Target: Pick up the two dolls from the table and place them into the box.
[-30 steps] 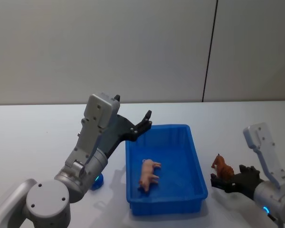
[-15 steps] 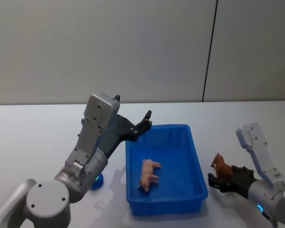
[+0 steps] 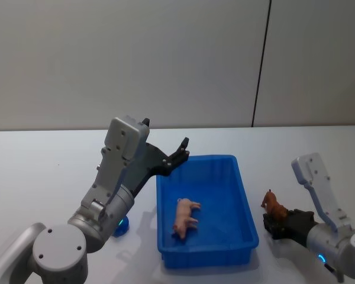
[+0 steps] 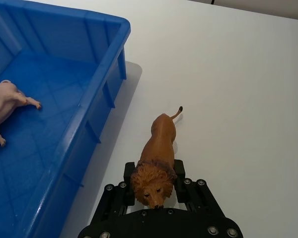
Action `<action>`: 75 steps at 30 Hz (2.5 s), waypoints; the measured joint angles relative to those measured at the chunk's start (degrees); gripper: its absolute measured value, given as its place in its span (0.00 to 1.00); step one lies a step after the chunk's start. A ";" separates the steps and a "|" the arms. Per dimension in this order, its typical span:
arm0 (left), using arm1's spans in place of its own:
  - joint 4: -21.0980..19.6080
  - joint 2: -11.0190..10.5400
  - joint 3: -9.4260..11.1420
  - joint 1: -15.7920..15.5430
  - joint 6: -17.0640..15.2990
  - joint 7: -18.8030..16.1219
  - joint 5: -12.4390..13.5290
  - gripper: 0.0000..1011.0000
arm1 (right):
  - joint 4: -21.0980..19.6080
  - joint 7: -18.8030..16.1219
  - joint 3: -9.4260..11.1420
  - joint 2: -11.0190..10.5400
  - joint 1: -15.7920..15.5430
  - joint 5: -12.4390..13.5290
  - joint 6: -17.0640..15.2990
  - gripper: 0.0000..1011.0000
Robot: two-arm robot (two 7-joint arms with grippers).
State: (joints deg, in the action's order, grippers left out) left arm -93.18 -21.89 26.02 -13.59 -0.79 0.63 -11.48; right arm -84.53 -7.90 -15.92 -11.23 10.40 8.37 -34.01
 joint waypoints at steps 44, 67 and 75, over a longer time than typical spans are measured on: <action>0.00 0.00 0.00 0.00 0.00 0.00 0.00 0.99 | -9.76 -6.53 1.41 -1.12 1.44 0.79 5.65 0.42; 0.00 0.00 0.00 0.00 0.00 0.00 0.00 0.99 | -3.18 -11.92 -0.28 2.24 6.38 4.12 -6.62 0.42; 0.00 0.00 0.00 0.00 0.00 0.00 0.00 0.99 | -1.35 -12.31 -0.71 3.04 7.40 4.30 -8.42 0.66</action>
State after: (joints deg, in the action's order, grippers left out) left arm -93.18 -21.89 26.02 -13.59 -0.80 0.63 -11.48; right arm -85.88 -20.21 -16.63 -8.19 17.80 12.67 -42.43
